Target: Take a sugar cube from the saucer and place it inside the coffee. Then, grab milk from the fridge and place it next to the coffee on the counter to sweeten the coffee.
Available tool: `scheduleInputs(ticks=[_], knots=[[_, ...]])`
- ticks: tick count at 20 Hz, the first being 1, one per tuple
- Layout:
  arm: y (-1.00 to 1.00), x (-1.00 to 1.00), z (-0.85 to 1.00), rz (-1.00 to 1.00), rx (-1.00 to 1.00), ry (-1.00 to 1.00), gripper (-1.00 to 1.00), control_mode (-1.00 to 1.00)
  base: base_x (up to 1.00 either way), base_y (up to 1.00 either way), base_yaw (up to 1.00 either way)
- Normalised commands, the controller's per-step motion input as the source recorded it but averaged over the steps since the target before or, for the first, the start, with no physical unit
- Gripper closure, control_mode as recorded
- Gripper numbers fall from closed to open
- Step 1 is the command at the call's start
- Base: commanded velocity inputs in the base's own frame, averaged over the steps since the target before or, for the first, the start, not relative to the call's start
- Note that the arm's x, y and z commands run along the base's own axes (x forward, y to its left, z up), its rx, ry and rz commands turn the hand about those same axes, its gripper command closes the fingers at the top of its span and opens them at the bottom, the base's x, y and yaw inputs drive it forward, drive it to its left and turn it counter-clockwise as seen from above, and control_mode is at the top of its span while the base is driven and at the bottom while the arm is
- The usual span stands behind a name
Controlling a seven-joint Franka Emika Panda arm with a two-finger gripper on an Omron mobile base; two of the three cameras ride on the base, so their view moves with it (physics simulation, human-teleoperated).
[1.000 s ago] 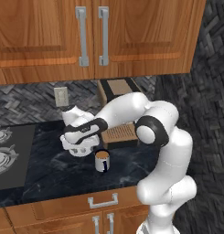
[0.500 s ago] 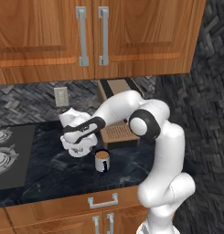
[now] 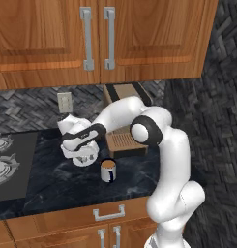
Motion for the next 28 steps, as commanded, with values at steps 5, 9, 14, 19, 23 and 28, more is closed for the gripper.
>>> scheduleInputs(ticks=[5,9,14,19,23,28], knots=[[-0.06,-0.14,-0.22,-0.02,0.00,-0.15,1.00,-1.00,0.00,0.00,0.00],[-0.07,-0.07,-0.08,0.00,0.00,-0.08,1.00,-1.00,0.00,0.00,0.00],[0.00,-0.03,0.14,0.00,0.00,-0.05,1.00,-1.00,0.00,0.00,0.00],[-0.01,-0.24,0.79,0.00,0.01,-0.10,1.00,-1.00,0.00,0.00,0.00],[-0.34,-0.50,0.64,0.00,0.08,-0.01,1.00,-1.00,0.00,0.00,0.00],[-0.72,-0.78,0.12,0.00,0.11,0.00,1.00,-1.00,0.00,0.00,0.00]])
